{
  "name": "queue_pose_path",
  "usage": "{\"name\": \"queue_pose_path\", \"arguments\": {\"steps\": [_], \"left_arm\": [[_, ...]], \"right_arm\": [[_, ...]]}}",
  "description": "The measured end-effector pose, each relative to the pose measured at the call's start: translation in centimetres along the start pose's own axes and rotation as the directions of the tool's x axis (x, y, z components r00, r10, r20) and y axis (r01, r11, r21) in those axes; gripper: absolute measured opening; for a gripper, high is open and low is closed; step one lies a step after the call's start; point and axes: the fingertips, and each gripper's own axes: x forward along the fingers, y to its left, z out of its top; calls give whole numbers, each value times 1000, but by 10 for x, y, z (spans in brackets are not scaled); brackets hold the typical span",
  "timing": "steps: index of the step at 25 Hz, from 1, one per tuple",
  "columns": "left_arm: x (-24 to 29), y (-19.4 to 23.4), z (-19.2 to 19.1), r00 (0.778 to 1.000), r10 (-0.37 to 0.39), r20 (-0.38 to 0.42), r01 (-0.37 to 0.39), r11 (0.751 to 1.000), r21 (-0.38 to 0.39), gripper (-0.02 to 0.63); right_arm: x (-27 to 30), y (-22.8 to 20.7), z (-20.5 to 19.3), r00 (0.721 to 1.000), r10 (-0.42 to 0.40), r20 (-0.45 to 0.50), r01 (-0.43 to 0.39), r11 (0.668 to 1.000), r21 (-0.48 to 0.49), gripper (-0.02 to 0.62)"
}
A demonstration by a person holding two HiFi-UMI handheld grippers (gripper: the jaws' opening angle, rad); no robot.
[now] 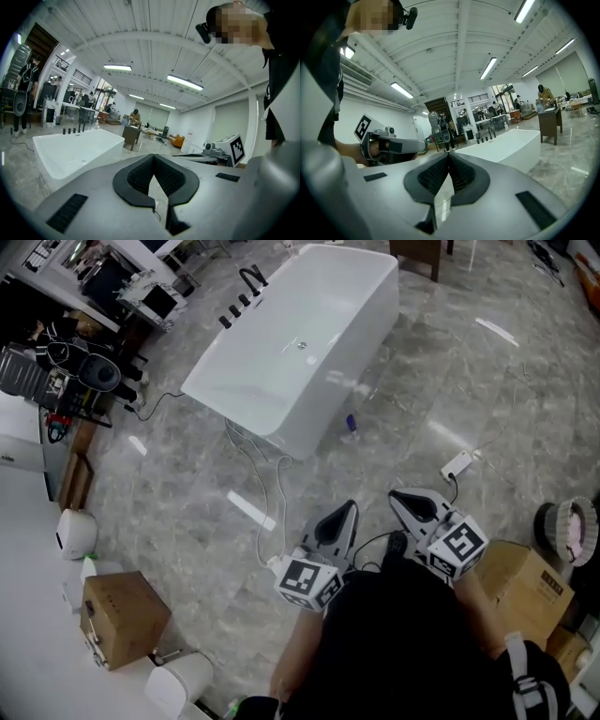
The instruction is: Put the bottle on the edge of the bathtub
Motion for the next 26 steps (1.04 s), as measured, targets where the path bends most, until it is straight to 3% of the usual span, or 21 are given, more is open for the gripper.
{"name": "queue_pose_path", "arguments": {"steps": [8, 26], "left_arm": [[-34, 19, -2, 1000, -21, -2, 21, 1000, 10, 12], [-19, 16, -10, 1000, -24, -1, 23, 999, -23, 12]], "right_arm": [[18, 43, 4, 1000, -16, 10, 17, 1000, -19, 12], [11, 30, 2, 999, -31, -25, 30, 999, -41, 12]]}}
